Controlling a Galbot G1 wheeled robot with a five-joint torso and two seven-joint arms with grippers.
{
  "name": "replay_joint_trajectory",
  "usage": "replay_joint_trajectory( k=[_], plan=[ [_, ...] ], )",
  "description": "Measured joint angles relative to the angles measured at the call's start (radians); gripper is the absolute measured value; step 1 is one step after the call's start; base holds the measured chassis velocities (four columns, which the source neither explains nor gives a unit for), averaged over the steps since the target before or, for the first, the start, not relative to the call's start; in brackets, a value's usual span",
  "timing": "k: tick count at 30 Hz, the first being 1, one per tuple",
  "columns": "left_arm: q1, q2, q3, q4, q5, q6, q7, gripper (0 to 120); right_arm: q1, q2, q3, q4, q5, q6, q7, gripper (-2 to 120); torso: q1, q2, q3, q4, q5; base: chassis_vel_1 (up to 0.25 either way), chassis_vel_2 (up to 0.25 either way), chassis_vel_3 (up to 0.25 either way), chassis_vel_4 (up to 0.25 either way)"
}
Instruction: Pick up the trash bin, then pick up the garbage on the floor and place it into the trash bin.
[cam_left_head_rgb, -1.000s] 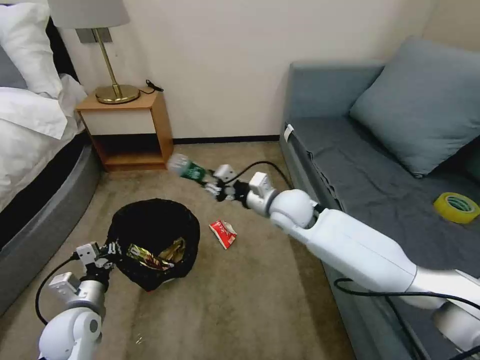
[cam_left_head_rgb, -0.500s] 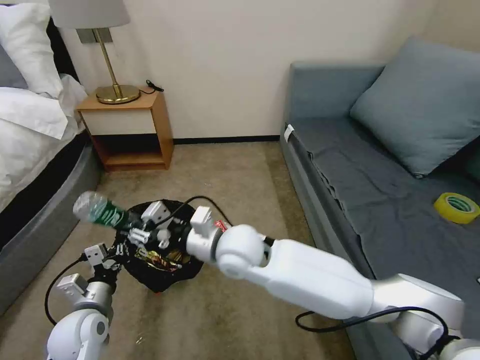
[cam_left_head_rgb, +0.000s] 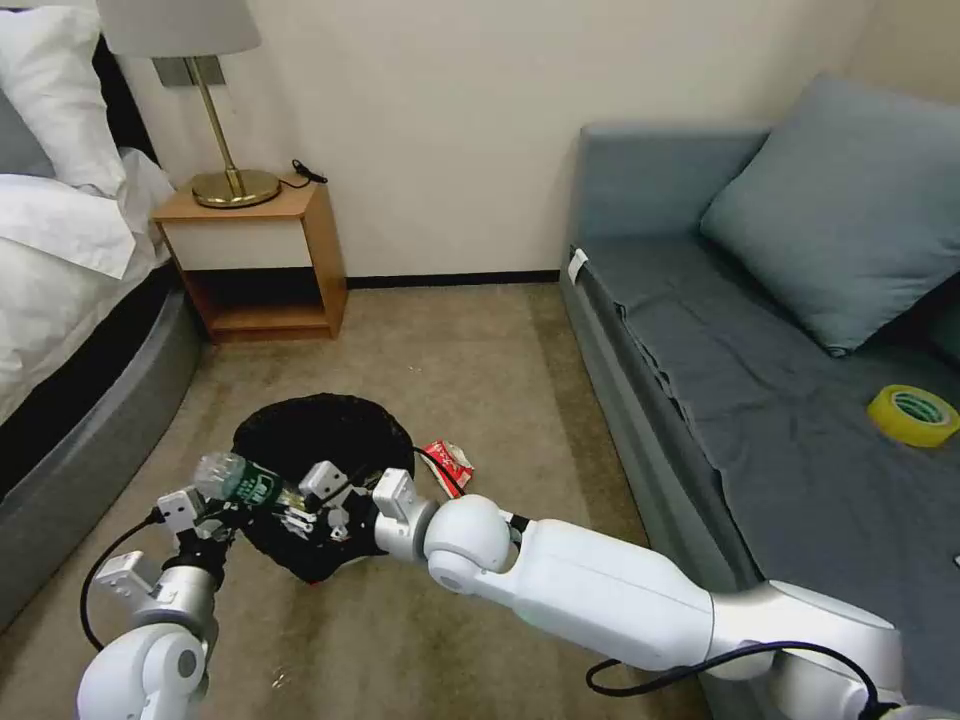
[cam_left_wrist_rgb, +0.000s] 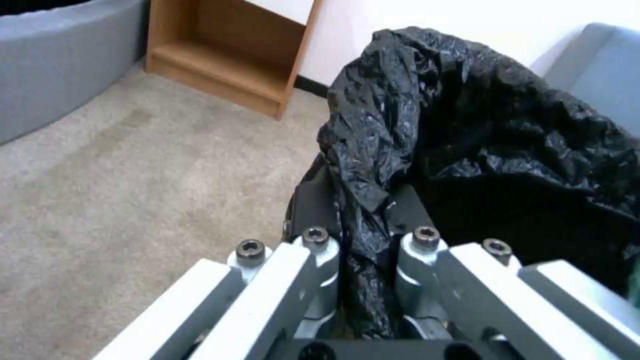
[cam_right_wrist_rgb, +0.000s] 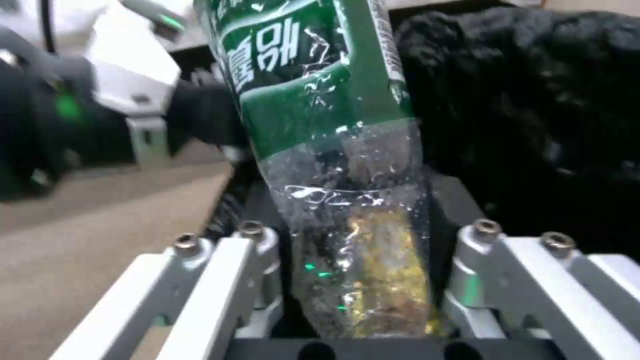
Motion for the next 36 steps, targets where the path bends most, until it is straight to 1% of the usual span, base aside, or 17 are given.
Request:
replay_joint_trajectory(
  k=[5,6,9,10,12,14,15,16,20,22,24,25,29,30,32,34,36],
  plan=[
    [-0.002,0.003,-0.003,0.007,-0.020,0.001,0.010,6,-0.004,-0.021,0.006,-0.005,-0.027,-0.005,0.018,61,0.000,0.000,0.000,0.0000,0.0000,0.000,0.000,0.000,0.000],
    [-0.002,0.003,-0.003,0.007,-0.020,0.001,0.010,6,-0.004,-0.021,0.006,-0.005,-0.027,-0.005,0.018,61,0.000,0.000,0.000,0.0000,0.0000,0.000,0.000,0.000,0.000],
    [-0.004,0.004,-0.008,0.013,-0.026,0.000,0.011,6,-0.013,-0.046,0.029,0.009,-0.039,-0.008,0.037,74,0.000,0.000,0.000,0.0001,0.0002,0.000,0.000,0.000,0.000],
    [-0.004,0.004,-0.008,0.013,-0.026,0.000,0.011,6,-0.013,-0.046,0.029,0.009,-0.039,-0.008,0.037,74,0.000,0.000,0.000,0.0001,0.0002,0.000,0.000,0.000,0.000],
    [-0.004,0.005,-0.011,0.016,-0.031,0.000,0.013,6,-0.021,-0.073,0.051,0.029,-0.037,-0.015,0.042,85,0.000,0.000,0.000,0.0000,0.0001,0.000,0.000,0.000,0.000],
    [-0.004,0.005,-0.011,0.016,-0.031,0.000,0.012,6,-0.022,-0.076,0.053,0.032,-0.037,-0.016,0.042,85,0.000,0.000,0.000,-0.0001,0.0002,0.000,0.000,0.000,0.000],
    [-0.005,0.005,-0.012,0.018,-0.034,-0.001,0.012,6,-0.030,-0.095,0.070,0.048,-0.035,-0.019,0.048,93,0.000,0.000,0.000,-0.0002,0.0001,0.000,0.000,0.000,0.000],
    [-0.005,0.005,-0.013,0.019,-0.035,-0.001,0.012,6,-0.042,-0.110,0.091,0.066,-0.035,-0.020,0.061,97,0.000,0.000,0.000,0.0000,0.0002,0.000,0.000,0.000,0.000],
    [-0.005,0.004,-0.018,0.021,-0.036,-0.004,0.009,6,-0.073,-0.153,0.150,0.121,-0.046,-0.020,0.127,99,0.000,0.000,0.000,0.0004,0.0003,0.000,0.000,0.000,0.000],
    [-0.002,0.003,-0.025,0.021,-0.036,-0.010,0.009,6,-0.121,-0.234,0.244,0.193,-0.075,-0.017,0.193,100,0.000,0.000,0.000,0.0000,0.0004,0.000,0.000,0.000,0.000],
    [0.003,0.002,-0.029,0.017,-0.035,-0.013,0.010,6,-0.169,-0.304,0.338,0.254,-0.098,-0.012,0.205,100,0.000,0.000,0.000,-0.0004,0.0001,0.000,0.000,0.000,0.000],
    [0.003,0.002,-0.029,0.017,-0.035,-0.013,0.010,6,-0.169,-0.304,0.338,0.254,-0.098,-0.012,0.205,100,0.000,0.000,0.000,-0.0004,0.0001,0.000,0.000,0.000,0.000],
    [0.008,-0.002,-0.044,0.012,-0.038,-0.020,0.013,6,-0.351,-0.412,0.564,0.389,-0.148,0.008,0.222,100,0.000,0.000,0.000,0.0000,0.0002,0.000,0.000,0.000,0.000],
    [0.008,-0.002,-0.044,0.012,-0.038,-0.020,0.013,6,-0.351,-0.412,0.564,0.389,-0.148,0.008,0.222,100,0.000,0.000,0.000,0.0000,0.0002,0.000,0.000,0.000,0.000],
    [0.008,-0.006,-0.059,0.008,-0.049,-0.021,0.012,6,-0.505,-0.437,0.709,0.472,-0.173,0.018,0.244,100,0.000,0.000,0.000,-0.0002,0.0005,0.000,0.000,0.000,0.000],
    [0.007,-0.007,-0.065,0.006,-0.053,-0.021,0.013,6,-0.549,-0.441,0.752,0.495,-0.182,0.021,0.245,100,0.000,0.000,0.000,-0.0002,0.0004,0.000,0.000,0.000,0.000],
    [0.008,-0.007,-0.078,0.001,-0.061,-0.020,0.012,6,-0.720,-0.441,0.896,0.562,-0.219,0.033,0.239,100,0.000,0.000,0.000,-0.0002,0.0003,0.000,0.000,0.000,0.000]
  ],
)
